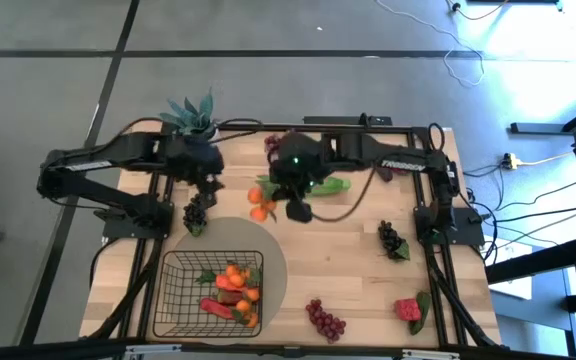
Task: Build produce basket
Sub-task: Put the bunch of tangerines into the wire basket
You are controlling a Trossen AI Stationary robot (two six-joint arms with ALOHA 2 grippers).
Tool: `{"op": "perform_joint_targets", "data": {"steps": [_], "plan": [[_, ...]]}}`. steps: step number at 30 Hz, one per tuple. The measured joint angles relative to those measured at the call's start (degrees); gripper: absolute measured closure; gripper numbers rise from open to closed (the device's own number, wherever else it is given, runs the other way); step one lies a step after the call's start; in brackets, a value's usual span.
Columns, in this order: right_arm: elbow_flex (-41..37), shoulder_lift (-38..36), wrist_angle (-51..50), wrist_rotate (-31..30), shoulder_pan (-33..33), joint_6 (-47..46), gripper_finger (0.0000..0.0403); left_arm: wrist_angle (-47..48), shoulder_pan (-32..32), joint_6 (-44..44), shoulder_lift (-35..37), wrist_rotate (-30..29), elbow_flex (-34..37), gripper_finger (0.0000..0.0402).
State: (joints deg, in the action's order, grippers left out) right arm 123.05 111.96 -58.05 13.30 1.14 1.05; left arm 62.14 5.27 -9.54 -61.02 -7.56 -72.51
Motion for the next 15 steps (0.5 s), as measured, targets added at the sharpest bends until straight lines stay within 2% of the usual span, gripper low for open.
{"op": "perform_joint_targets", "data": {"steps": [7,15], "plan": [[-0.5,0.6,9.1,1.7,-4.5,-0.1,0.0403,-0.1,-6.5,-3.7,5.2,1.3,0.0,0.0221],[-0.6,4.8,11.4,5.9,-8.6,1.1,0.0403,-1.8,-16.1,-10.4,6.9,1.5,0.1,0.0221]]}}
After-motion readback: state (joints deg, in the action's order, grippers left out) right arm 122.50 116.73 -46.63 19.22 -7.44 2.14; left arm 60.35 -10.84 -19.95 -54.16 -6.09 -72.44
